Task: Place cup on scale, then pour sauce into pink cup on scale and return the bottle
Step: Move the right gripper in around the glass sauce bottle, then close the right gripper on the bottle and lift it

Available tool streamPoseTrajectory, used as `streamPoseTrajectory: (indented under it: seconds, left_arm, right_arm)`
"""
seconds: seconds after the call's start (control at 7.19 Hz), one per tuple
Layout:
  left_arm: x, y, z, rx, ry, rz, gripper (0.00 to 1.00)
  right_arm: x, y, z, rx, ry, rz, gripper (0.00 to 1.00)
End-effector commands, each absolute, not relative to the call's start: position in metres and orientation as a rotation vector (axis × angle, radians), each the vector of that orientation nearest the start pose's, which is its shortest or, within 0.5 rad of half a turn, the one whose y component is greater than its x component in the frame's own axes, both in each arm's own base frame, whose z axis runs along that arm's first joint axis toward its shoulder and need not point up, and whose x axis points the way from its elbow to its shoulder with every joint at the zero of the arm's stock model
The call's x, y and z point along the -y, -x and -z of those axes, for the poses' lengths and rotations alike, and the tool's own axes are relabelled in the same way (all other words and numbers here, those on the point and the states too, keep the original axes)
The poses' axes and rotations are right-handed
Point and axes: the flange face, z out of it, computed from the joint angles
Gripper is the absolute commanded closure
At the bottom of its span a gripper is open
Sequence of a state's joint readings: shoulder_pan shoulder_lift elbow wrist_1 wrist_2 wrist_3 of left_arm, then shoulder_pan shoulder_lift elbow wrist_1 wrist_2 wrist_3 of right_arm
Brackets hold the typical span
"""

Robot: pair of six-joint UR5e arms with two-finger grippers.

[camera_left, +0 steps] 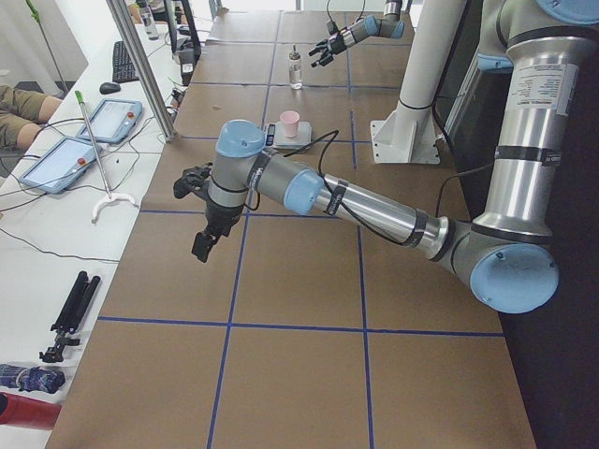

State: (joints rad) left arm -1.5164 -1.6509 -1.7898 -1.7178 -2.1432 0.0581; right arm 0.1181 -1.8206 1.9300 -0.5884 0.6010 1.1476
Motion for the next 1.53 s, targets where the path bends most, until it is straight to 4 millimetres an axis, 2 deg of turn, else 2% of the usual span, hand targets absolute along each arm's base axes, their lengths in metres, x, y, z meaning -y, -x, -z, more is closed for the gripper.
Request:
streamPoseTrajectory:
  seconds: [0.0, 0.28, 0.42, 0.84, 0.97, 1.11, 1.39]
  left_arm:
    - [0.548, 0.048, -0.543, -0.565, -0.392, -0.225, 0.0]
    - [0.549, 0.049, -0.552, -0.563, -0.415, -0.234, 0.0]
    - [0.55, 0.048, -0.551, -0.562, -0.416, -0.236, 0.0]
    - [0.55, 0.049, -0.551, -0.561, -0.415, -0.234, 0.0]
    - [0.549, 0.049, -0.552, -0.561, -0.415, -0.234, 0.0]
    - [0.549, 0.049, -0.552, -0.561, -0.413, -0.234, 0.0]
    - [0.549, 0.049, -0.552, -0.561, -0.413, -0.234, 0.0]
  right_arm:
    - [0.263, 0.358, -0.469, 0.713, -1.122, -0.241, 0.0]
    - [0.265, 0.356, -0.498, 0.704, -1.152, -0.226, 0.0]
    - [0.266, 0.356, -0.505, 0.692, -1.16, -0.222, 0.0]
    - [0.277, 0.348, -0.507, 0.666, -1.173, -0.239, 0.0]
    - [0.284, 0.353, -0.498, 0.665, -1.187, -0.241, 0.0]
    - [0.285, 0.357, -0.498, 0.66, -1.191, -0.236, 0.0]
    - [0.289, 0.356, -0.513, 0.625, -1.189, -0.226, 0.0]
